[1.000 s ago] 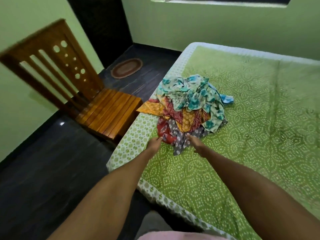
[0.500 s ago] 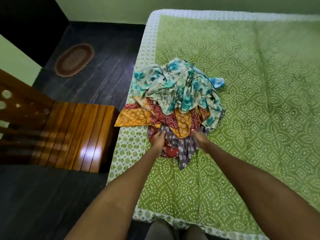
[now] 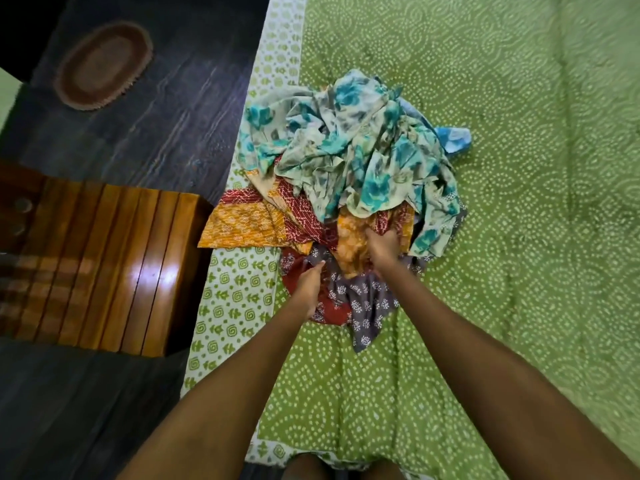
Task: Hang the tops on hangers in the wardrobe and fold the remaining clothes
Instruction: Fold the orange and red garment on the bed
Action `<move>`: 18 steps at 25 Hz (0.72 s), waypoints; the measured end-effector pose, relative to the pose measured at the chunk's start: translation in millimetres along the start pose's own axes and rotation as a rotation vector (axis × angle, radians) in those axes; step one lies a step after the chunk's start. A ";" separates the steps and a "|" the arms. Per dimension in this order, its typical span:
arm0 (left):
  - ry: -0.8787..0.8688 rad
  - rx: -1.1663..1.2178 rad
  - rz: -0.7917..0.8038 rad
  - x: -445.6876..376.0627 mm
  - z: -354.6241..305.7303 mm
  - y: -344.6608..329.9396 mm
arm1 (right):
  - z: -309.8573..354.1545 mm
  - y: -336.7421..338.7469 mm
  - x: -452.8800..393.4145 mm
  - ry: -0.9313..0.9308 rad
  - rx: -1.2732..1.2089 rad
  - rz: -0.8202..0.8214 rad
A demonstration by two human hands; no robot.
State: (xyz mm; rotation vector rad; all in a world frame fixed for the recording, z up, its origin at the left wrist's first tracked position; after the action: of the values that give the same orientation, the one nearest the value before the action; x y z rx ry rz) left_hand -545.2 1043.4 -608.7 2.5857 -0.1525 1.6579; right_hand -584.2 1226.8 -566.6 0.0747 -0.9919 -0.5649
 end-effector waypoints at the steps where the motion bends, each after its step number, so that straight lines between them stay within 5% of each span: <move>1: 0.004 0.052 0.095 6.7 -4.2 -14.3 | 4.6 -4.9 16.1 0.030 -0.037 0.045; 5: 0.000 0.529 0.269 30.8 -40.3 -44.5 | 3.0 4.7 90.2 -0.030 -0.308 0.319; 9: -0.128 0.748 0.088 46.6 -83.7 -26.7 | -2.8 45.3 146.5 -0.067 -0.490 0.543; 14: -0.140 0.584 0.071 99.2 -128.8 -16.1 | 31.7 103.6 177.0 0.029 -0.598 0.440; 18: -0.210 0.539 0.214 169.5 -196.6 -10.0 | 74.3 138.6 190.2 0.041 -0.553 0.250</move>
State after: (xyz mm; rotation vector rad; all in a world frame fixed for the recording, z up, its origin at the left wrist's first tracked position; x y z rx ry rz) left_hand -651.2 1066.6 -372.7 3.2478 0.0143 1.6742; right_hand -507.3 1267.6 -335.7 -0.5212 -0.7622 -0.5862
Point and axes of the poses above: each hand's wrist, its own x-axis away from the middle knuckle, its own y-axis out of the back of the hand, z = x × y, the point moved 10 cm from there along -x, towards the middle knuckle, and after that the axes turned 4 degrees about -y, right-handed, at the moved point
